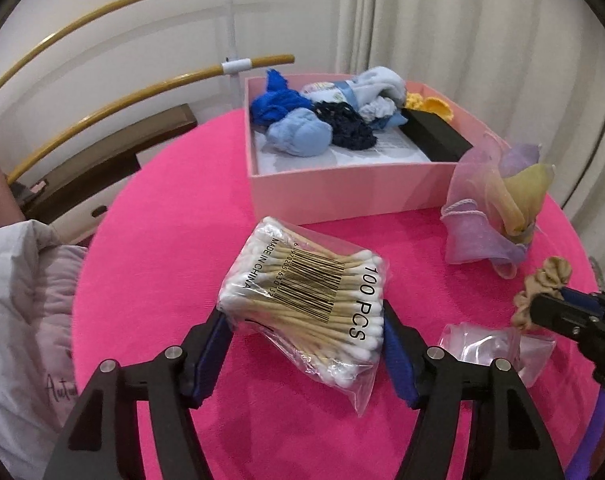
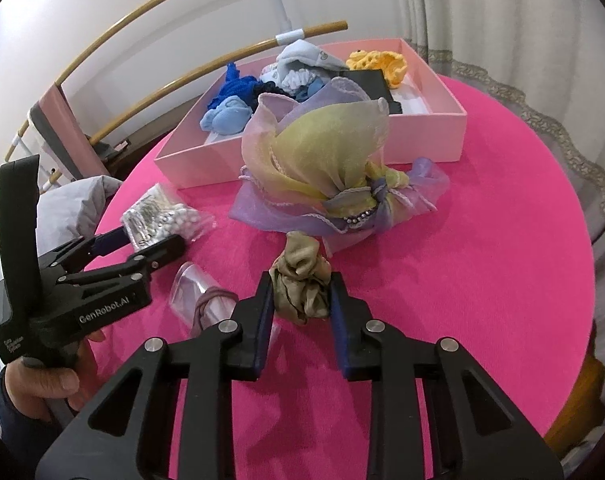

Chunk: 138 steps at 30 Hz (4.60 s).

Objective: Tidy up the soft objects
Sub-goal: 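Grasp the cotton swab bag with the left gripper while the right grasps the tan scrunchie, then carry the swab bag and scrunchie over the pink box with both grippers, then open both grippers to drop the swab bag and scrunchie into the box, then withdraw both tools and move toward the tied clear bag and organza pouch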

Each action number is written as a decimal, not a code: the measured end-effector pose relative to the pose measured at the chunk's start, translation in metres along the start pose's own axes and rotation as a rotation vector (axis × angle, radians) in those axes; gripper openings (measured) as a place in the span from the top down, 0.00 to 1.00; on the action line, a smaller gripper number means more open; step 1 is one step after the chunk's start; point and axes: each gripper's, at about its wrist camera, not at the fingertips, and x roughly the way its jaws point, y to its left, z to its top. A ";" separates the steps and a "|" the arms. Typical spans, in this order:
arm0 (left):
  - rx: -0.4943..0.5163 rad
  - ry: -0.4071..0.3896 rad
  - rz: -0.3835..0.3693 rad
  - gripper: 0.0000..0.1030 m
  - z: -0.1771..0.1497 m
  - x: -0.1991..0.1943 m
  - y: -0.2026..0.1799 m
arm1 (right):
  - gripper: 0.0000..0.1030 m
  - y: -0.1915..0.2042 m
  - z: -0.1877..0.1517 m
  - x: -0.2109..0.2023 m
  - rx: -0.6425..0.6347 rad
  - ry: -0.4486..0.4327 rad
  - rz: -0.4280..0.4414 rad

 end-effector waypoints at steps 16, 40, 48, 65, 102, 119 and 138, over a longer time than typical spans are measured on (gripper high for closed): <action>0.004 -0.120 0.029 0.38 0.000 -0.079 -0.010 | 0.77 0.021 0.015 -0.045 -0.044 -0.109 -0.002; -0.015 -0.300 0.006 0.38 0.076 -0.160 -0.003 | 0.77 0.018 0.126 -0.090 -0.097 -0.281 -0.024; -0.037 -0.322 -0.010 0.38 0.115 -0.156 0.003 | 0.77 0.017 0.175 -0.075 -0.113 -0.276 -0.022; -0.049 -0.281 0.001 0.38 0.172 -0.089 -0.015 | 0.77 0.004 0.217 -0.025 -0.095 -0.205 -0.037; -0.071 -0.257 0.071 0.01 0.163 -0.054 -0.010 | 0.00 -0.031 0.190 0.005 0.025 -0.152 -0.041; -0.071 -0.335 0.125 0.00 0.076 -0.131 -0.023 | 0.00 0.002 0.111 -0.101 0.033 -0.320 -0.020; -0.062 -0.354 0.135 0.00 -0.042 -0.212 -0.041 | 0.00 0.023 -0.003 -0.159 0.040 -0.383 -0.170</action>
